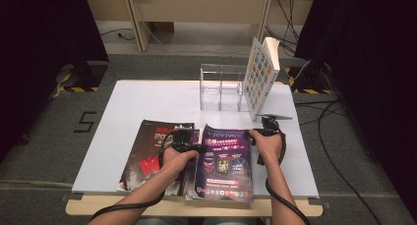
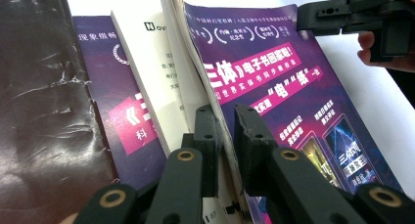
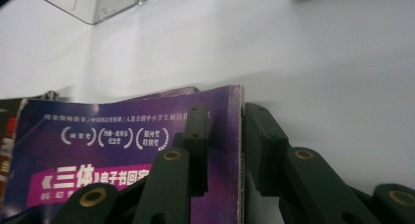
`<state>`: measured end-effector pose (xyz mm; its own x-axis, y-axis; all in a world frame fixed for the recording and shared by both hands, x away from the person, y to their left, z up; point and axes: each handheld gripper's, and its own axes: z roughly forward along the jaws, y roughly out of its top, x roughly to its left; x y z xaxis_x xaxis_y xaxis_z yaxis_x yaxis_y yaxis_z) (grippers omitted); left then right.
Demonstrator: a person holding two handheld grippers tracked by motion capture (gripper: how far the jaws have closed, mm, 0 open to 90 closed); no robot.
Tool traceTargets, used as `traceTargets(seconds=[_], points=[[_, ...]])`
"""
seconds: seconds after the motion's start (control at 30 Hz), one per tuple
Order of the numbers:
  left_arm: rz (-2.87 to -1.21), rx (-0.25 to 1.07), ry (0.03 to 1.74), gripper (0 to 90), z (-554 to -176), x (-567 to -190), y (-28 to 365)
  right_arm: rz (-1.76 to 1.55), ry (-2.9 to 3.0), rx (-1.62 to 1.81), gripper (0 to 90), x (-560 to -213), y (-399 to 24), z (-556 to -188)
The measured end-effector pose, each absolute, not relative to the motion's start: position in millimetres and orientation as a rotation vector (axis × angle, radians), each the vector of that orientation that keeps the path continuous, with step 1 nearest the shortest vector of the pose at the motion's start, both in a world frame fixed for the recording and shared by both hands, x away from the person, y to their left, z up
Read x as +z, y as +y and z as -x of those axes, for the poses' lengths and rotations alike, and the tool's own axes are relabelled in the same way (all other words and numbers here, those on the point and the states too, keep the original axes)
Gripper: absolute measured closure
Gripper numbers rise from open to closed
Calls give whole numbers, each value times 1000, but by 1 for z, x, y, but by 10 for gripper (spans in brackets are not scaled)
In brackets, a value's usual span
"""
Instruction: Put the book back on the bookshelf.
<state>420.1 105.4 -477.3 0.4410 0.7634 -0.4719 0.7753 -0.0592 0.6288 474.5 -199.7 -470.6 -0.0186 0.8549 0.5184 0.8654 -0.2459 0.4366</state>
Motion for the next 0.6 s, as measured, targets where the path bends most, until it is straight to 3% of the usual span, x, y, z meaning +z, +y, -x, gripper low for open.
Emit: traceTargets(seconds=[0.23, 0.6], points=[[-1809, -15, 1315, 799, -420, -477, 105, 2167, -1926, -1110, 700, -473, -201, -474], [-1817, -11, 1315, 799, -420, -477, 105, 2157, -1942, -1154, 743, -465, -200, -470]])
